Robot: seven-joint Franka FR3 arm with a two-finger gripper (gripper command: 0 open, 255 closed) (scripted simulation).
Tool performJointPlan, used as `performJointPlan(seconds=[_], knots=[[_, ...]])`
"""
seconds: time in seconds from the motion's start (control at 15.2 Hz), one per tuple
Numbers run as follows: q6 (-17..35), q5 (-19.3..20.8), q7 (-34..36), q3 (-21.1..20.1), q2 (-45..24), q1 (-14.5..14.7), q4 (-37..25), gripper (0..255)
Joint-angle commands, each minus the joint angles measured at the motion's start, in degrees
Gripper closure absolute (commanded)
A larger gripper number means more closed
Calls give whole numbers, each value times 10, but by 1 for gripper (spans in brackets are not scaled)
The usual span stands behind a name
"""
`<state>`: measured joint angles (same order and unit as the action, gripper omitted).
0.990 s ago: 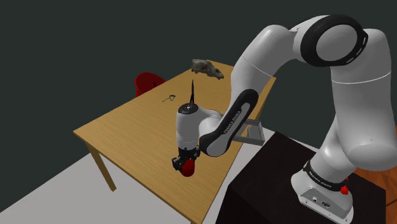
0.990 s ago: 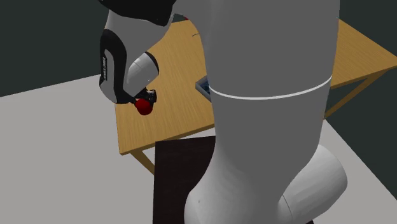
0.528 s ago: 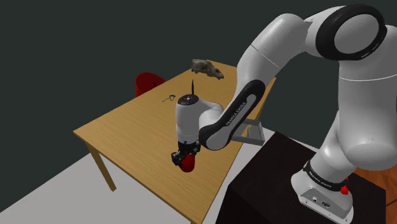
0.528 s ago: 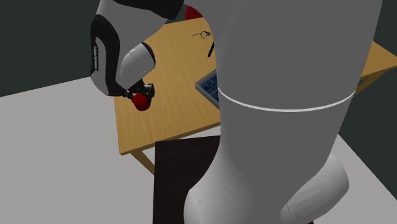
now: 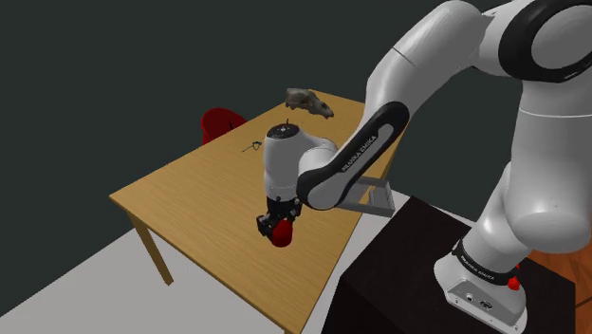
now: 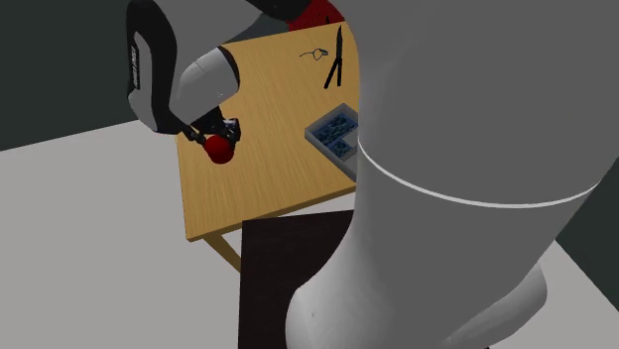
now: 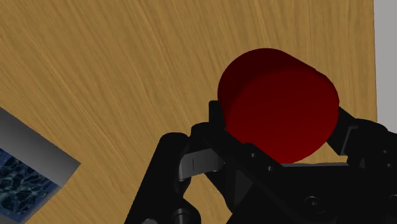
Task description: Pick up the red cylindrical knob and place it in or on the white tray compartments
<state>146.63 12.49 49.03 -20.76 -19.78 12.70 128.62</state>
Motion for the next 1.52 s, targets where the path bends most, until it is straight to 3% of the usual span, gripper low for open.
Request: performJointPlan(seconds=[0.0,0.73,1.45], knots=[[7,-8,-23,0,17,-18,23,255],[49,-54,-209,28,87,-146,125,255],[57,-82,-403,83,102,-264,144,255]])
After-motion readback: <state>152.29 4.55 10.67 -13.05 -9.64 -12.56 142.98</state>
